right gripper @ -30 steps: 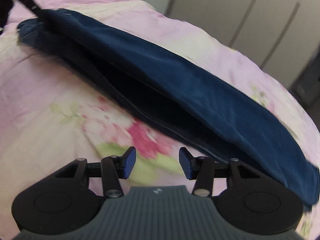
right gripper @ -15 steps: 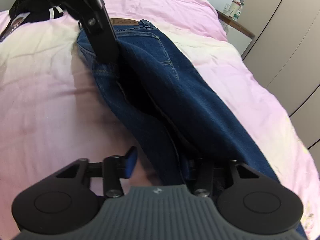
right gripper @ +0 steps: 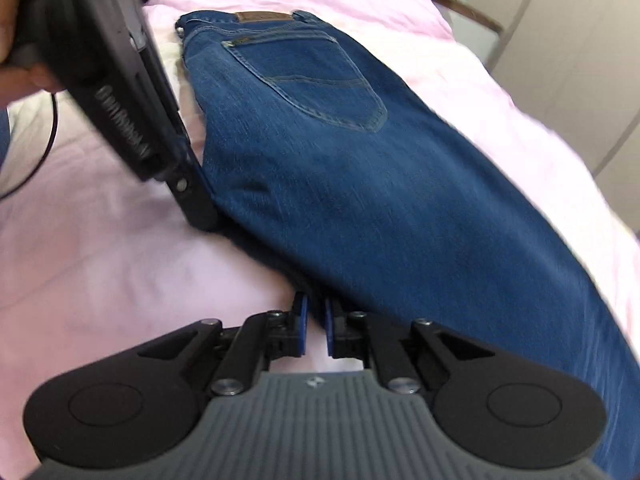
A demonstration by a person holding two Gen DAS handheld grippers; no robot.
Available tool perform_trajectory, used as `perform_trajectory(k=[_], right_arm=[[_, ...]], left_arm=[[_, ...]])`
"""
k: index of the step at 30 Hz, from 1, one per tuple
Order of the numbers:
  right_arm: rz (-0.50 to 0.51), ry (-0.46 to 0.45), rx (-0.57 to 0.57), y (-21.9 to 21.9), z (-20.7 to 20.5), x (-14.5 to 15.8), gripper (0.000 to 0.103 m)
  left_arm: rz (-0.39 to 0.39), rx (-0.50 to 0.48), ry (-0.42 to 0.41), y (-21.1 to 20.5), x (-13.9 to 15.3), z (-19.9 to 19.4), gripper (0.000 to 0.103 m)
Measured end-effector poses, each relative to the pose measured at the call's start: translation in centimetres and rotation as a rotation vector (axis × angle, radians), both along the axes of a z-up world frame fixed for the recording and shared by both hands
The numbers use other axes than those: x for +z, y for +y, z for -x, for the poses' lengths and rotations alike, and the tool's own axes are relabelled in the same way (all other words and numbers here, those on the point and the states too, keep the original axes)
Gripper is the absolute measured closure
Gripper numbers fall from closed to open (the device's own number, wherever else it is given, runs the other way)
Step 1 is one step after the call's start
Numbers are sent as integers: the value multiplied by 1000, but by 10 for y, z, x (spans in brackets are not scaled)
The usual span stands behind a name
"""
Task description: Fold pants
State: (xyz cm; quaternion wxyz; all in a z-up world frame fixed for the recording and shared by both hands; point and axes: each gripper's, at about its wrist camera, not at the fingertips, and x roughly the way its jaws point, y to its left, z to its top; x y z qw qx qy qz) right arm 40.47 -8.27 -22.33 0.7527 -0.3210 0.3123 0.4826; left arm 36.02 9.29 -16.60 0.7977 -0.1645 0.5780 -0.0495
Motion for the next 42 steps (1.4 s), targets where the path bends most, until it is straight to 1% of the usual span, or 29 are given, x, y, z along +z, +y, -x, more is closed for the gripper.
perform_trajectory(k=[1, 2, 3, 5, 6, 7, 8, 9, 10, 11, 12, 14, 15, 17, 18, 21, 22, 24, 25, 27, 30, 31, 33, 35, 37, 39, 40, 41, 42], right_arm=[[-5, 10, -33, -9, -1, 4, 99], [-18, 28, -75, -22, -3, 8, 99], [-31, 46, -113, -33, -5, 12, 99], [-54, 81, -205, -60, -10, 19, 98], [-64, 95, -247, -73, -13, 22, 97], [-71, 104, -291, -86, -17, 24, 95], [-84, 112, -345, -103, -17, 26, 92], [-95, 120, -392, -116, -20, 28, 86], [-117, 129, -458, -136, -13, 30, 82], [-143, 139, -523, -156, -18, 32, 75], [-167, 149, -587, -172, -22, 34, 72], [-231, 177, -734, -216, -31, 37, 70], [-265, 191, -816, -234, -37, 36, 65], [-334, 208, -956, -277, -45, 34, 58], [-368, 214, -1026, -299, -48, 33, 53], [-481, 234, -1249, -373, -66, 28, 52], [-526, 248, -1324, -397, -73, 24, 52], [-614, 272, -1454, -441, -92, 18, 52], [-654, 280, -1494, -458, -102, 15, 52], [-727, 285, -1572, -484, -125, 9, 51], [-828, 285, -1681, -521, -158, 5, 49], [-846, 279, -1714, -526, -172, 1, 49], [-868, 283, -1754, -539, -191, -5, 45], [-886, 287, -1787, -546, -208, -13, 44], [-907, 325, -1812, -551, -224, -26, 44], [-933, 390, -1830, -554, -235, -43, 44], [-943, 392, -1842, -554, -237, -49, 47], [-951, 376, -1852, -554, -239, -52, 57], [-954, 361, -1853, -553, -241, -55, 77]], left_arm=[[9, 11, -9, 3, 4, 5, 86], [22, 19, -20, 5, 7, 10, 74], [38, 28, -34, 7, 10, 16, 59], [73, 76, -77, 12, 15, 28, 43], [98, 109, -98, 15, 16, 34, 38], [129, 155, -114, 19, 16, 38, 36], [160, 211, -123, 24, 16, 42, 30], [189, 270, -128, 29, 13, 45, 28], [222, 333, -130, 34, 8, 47, 28], [257, 383, -131, 39, 3, 48, 28], [285, 427, -128, 43, -3, 49, 28], [328, 500, -117, 49, -14, 48, 29], [344, 521, -116, 51, -18, 48, 30], [365, 553, -115, 53, -25, 47, 30], [364, 561, -116, 53, -28, 46, 31], [341, 578, -126, 51, -31, 45, 33], [331, 581, -130, 50, -32, 45, 35], [317, 583, -129, 45, -34, 43, 47], [304, 581, -127, 44, -34, 41, 50], [281, 573, -126, 42, -32, 36, 63], [252, 577, -109, 35, -32, 26, 73], [238, 581, -101, 33, -33, 25, 74], [219, 587, -90, 31, -30, 25, 77], [215, 599, -84, 30, -30, 24, 79], [234, 621, -75, 32, -33, 23, 81], [271, 648, -70, 37, -34, 23, 84], [285, 656, -71, 38, -35, 23, 85], [291, 657, -75, 40, -33, 24, 88], [293, 655, -82, 40, -31, 24, 90]])
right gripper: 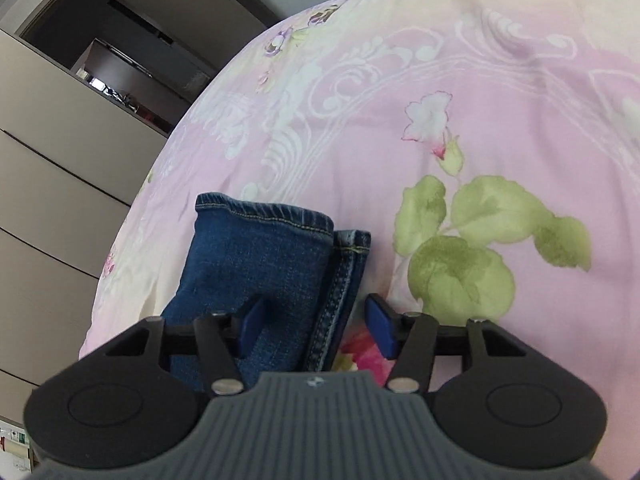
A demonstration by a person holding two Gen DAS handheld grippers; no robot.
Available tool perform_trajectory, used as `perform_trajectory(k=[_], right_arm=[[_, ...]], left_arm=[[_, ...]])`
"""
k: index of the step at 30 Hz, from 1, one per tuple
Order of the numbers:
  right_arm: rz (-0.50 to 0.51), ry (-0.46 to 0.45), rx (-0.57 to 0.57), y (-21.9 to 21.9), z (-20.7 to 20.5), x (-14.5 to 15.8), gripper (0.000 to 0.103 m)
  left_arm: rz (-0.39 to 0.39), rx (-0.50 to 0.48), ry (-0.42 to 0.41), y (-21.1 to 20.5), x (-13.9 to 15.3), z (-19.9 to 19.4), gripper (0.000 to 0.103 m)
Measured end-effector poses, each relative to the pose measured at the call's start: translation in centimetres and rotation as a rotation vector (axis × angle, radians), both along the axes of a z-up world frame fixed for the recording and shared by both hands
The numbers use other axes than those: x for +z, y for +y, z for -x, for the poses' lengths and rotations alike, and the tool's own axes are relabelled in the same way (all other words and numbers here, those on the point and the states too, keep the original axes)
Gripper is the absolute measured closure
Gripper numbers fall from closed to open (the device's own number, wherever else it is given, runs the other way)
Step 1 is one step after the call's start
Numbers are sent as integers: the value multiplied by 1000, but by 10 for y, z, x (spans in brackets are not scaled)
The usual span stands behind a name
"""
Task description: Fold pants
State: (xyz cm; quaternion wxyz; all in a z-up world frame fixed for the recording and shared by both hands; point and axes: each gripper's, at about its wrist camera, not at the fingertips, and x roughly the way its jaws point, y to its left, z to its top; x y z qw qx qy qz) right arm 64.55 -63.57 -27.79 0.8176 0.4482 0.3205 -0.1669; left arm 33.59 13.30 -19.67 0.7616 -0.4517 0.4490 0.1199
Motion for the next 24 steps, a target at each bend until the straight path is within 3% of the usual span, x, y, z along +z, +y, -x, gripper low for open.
perform_trajectory(k=[1, 2, 3, 7, 13, 19, 21, 24], right_arm=[[7, -3, 2, 0, -2, 0, 85], [23, 1, -5, -1, -5, 3, 98], [36, -10, -8, -2, -4, 9, 101], [140, -73, 34, 5, 4, 51, 103], [226, -23, 30, 12, 45, 111, 103], [242, 45, 0, -10, 170, 136, 103], [220, 51, -30, -22, 230, 140, 103], [266, 51, -25, -28, 316, 152, 103]], left_arm=[[-8, -2, -10, 0, 4, 0, 91], [-19, -1, -25, 0, 9, -1, 92], [-27, 2, -41, 0, 15, -1, 93], [-66, -5, -72, 3, 41, -1, 94], [-76, -28, -47, 11, 67, 18, 95], [-95, -126, 2, 20, 79, 51, 95], [-105, -165, 16, 22, 82, 67, 95], [-124, -236, 48, 24, 85, 86, 95]])
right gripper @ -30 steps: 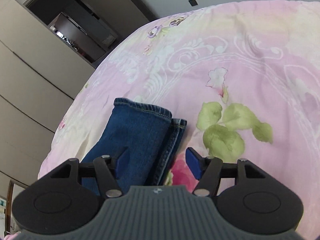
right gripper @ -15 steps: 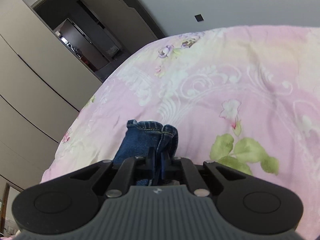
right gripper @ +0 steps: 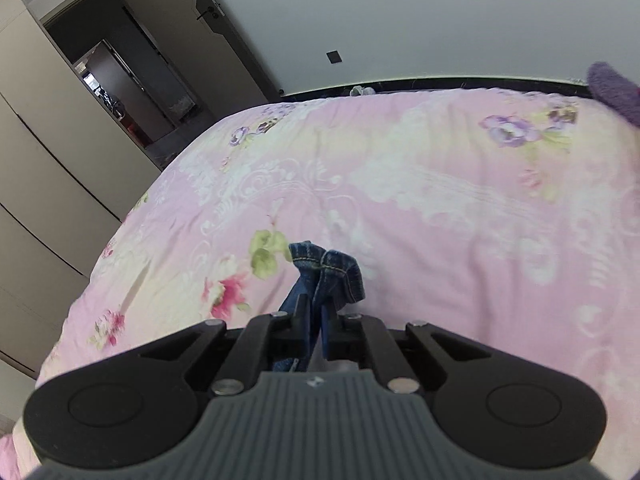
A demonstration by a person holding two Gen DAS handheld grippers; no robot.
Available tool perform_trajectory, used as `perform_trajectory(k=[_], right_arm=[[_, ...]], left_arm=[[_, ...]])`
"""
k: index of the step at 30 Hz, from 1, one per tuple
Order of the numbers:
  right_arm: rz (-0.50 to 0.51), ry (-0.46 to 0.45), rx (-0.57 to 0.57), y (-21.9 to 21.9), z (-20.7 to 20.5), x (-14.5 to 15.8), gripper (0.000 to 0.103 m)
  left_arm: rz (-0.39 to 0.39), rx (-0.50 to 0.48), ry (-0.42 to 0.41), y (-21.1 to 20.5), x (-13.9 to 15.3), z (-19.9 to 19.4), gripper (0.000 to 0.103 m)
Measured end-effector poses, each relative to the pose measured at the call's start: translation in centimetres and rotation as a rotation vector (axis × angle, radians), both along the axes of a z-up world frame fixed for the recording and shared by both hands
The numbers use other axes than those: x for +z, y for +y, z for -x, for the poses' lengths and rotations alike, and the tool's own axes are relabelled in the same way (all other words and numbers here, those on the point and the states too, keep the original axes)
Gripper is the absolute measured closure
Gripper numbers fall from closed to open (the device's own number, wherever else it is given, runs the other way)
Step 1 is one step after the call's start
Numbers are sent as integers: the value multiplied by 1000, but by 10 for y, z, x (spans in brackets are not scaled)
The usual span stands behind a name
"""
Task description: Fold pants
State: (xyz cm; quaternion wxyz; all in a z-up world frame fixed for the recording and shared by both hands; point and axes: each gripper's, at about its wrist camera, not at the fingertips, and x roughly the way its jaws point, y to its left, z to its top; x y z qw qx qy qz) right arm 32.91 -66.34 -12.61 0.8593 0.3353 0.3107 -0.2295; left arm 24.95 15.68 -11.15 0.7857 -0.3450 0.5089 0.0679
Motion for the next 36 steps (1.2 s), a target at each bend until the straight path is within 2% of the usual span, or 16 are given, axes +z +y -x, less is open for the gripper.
perform_trajectory(k=[3, 6, 8, 11, 14, 16, 18, 19, 21, 24, 27, 30, 36], right_arm=[[9, 30, -24, -4, 78, -2, 103], [-56, 76, -78, -11, 138, -28, 103], [-103, 111, -113, -14, 162, -52, 103], [-122, 154, -131, -13, 180, -88, 103], [-146, 158, -128, -13, 182, -108, 103], [-130, 165, -81, -15, 181, -105, 101], [-91, 196, -31, -16, 183, -96, 77], [-71, 217, -21, -18, 185, -90, 71], [-43, 225, 1, -23, 192, -78, 67], [-9, 174, 44, -37, 198, -56, 66], [-6, 124, 123, -50, 181, -45, 58], [-45, 141, 222, -61, 147, -54, 57], [-138, 269, 388, -69, 82, -99, 58]], left_arm=[[-31, -73, 58, 2, -4, 8, 95], [-102, -149, 127, -2, -20, 1, 95], [-152, -182, 172, -8, -31, -5, 95], [-200, -195, 228, -14, -47, -15, 95], [-245, -191, 250, -22, -47, -19, 91], [-340, -253, 262, -35, -38, -21, 80], [-418, -311, 259, -47, -25, -19, 77], [-437, -323, 253, -53, -19, -20, 76], [-438, -325, 229, -58, -6, -17, 72], [-436, -330, 178, -74, 12, -12, 69], [-424, -326, 115, -91, 30, -15, 69], [-408, -351, 80, -112, 39, -27, 69], [-396, -427, 84, -153, 30, -44, 68]])
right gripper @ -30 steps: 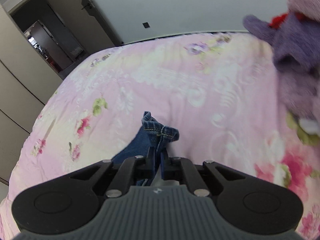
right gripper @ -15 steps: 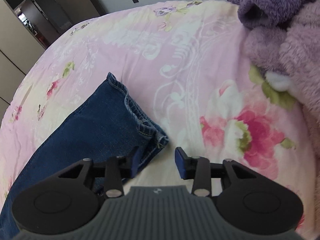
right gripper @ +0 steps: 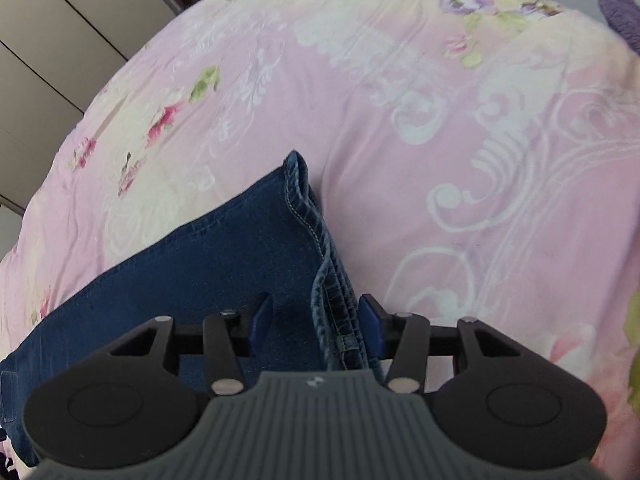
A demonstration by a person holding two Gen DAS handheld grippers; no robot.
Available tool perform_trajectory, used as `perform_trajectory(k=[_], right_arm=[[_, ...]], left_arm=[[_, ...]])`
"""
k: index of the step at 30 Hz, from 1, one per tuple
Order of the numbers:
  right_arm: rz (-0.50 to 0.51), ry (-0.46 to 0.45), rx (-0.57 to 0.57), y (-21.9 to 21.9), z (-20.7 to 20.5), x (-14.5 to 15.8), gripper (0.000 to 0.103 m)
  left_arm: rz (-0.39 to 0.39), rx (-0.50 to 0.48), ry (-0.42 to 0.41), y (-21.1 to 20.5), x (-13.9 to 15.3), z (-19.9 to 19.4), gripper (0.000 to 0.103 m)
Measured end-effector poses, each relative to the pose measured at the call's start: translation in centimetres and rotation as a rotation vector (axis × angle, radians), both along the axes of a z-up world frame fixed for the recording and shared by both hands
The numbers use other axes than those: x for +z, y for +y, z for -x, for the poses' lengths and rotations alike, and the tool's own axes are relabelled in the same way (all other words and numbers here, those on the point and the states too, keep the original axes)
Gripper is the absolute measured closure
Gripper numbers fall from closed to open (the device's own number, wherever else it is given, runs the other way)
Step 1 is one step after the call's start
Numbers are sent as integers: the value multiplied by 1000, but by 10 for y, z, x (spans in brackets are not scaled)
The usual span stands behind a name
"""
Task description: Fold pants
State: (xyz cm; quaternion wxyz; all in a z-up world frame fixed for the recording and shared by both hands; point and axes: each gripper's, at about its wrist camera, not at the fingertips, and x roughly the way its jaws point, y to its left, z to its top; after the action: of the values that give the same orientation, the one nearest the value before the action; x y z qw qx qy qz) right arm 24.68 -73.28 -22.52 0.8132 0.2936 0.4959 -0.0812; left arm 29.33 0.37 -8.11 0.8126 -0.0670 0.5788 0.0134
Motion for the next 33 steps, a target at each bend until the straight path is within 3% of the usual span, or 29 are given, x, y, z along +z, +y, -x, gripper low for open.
perform_trajectory(k=[5, 8, 11, 14, 18, 22, 27, 31, 33], right_arm=[[-157, 32, 6, -16, -8, -36, 59], [-239, 28, 59, -9, -3, -37, 85], [-162, 21, 86, 12, -1, -18, 91], [-87, -55, 131, 41, 0, 24, 92], [-4, -159, 256, 111, -6, 95, 92], [32, -193, 382, 211, -21, 130, 92], [22, -167, 521, 344, -42, 112, 92], [-43, -84, 609, 433, -50, 67, 92], [-13, -44, 631, 467, -49, 46, 88]], left_arm=[[18, -15, 26, -19, -11, -4, 68], [40, -32, 24, -30, -12, -4, 68], [64, -51, 10, -34, -13, -5, 68], [86, -70, -20, -34, -8, 1, 68], [132, -92, -50, -33, -5, 10, 68], [199, -109, -80, -26, -1, 20, 68], [251, -138, -110, -13, -7, 30, 68], [293, -135, -99, 1, -24, 35, 68], [321, -131, -90, 7, -33, 36, 68]])
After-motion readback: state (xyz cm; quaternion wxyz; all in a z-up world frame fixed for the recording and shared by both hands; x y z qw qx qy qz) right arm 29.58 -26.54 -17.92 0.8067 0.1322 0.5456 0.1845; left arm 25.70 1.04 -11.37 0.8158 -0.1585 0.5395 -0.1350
